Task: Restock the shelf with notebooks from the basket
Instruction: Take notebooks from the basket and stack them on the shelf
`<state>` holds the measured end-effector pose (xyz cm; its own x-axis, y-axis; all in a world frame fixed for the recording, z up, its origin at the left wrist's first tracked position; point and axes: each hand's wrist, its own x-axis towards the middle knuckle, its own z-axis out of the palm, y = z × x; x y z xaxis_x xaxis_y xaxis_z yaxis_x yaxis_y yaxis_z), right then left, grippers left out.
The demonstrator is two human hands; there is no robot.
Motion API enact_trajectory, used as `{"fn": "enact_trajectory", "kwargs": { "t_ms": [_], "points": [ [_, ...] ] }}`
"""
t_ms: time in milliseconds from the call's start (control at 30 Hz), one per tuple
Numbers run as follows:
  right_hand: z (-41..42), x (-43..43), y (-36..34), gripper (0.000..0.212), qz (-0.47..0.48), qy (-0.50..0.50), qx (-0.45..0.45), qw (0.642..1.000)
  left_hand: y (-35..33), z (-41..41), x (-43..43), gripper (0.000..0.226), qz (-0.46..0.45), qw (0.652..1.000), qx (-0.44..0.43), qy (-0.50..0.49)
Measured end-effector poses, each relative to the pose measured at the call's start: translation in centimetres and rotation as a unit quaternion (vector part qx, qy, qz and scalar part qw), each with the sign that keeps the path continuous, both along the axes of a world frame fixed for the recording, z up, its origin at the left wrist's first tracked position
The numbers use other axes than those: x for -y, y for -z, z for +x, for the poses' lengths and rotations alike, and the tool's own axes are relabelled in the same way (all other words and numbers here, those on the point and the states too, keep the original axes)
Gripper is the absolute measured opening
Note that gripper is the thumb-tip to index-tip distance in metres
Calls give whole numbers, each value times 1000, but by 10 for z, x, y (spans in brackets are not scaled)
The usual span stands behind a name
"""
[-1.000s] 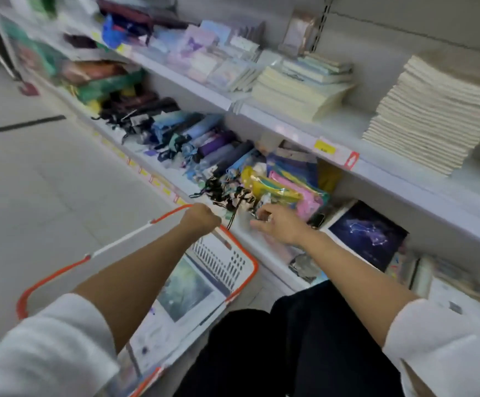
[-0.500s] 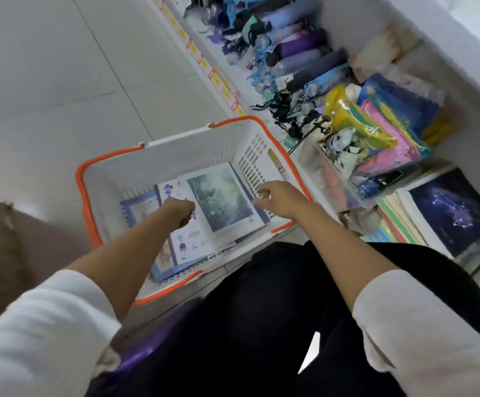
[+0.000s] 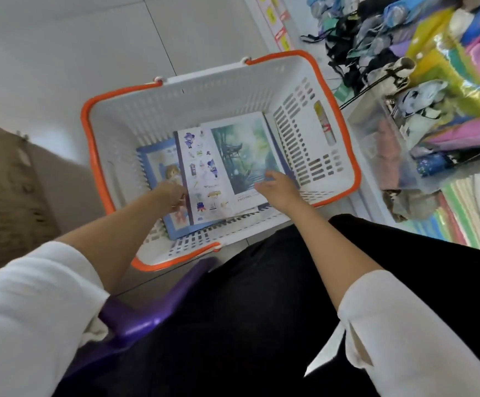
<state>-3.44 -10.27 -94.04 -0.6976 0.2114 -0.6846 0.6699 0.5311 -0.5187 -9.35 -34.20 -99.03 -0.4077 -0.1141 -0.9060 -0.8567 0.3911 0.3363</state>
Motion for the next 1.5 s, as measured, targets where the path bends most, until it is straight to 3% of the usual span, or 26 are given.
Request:
{"fn": "enact_trajectory", "kwargs": {
  "t_ms": [100,333,600,867,1033,1200,1333,1500],
  "points": [
    [-8,1,11,58,11,-14,0,1000,13,-4,-5,6,-17,1000,-13,-4],
    [-26,-8,40,56,43,-28,40,998,40,-9,-16,11,-55,998,-17,16],
    [-48,-49,72,91,93,17,93,991,53,-16,-30,43,-58,997,-31,-27],
    [-65,-54,83,90,-33,156,106,982,47,-24,-30,39,-81,995,-54,-16],
    [-68,-42,85,83,-70,132,102,984,47,-27,-24,28,-47,994,-98,10],
    [-59,-32,72,71,-122,126,132,976,51,-27,-36,69,-53,993,-101,-23],
    [-57,-50,56,53,-130,84,132,979,47,-25,-43,79,-28,995,-65,-70],
    [-45,-65,50,64,-199,100,130,966,37,-29,-42,64,37,995,-41,-79]
  ]
}}
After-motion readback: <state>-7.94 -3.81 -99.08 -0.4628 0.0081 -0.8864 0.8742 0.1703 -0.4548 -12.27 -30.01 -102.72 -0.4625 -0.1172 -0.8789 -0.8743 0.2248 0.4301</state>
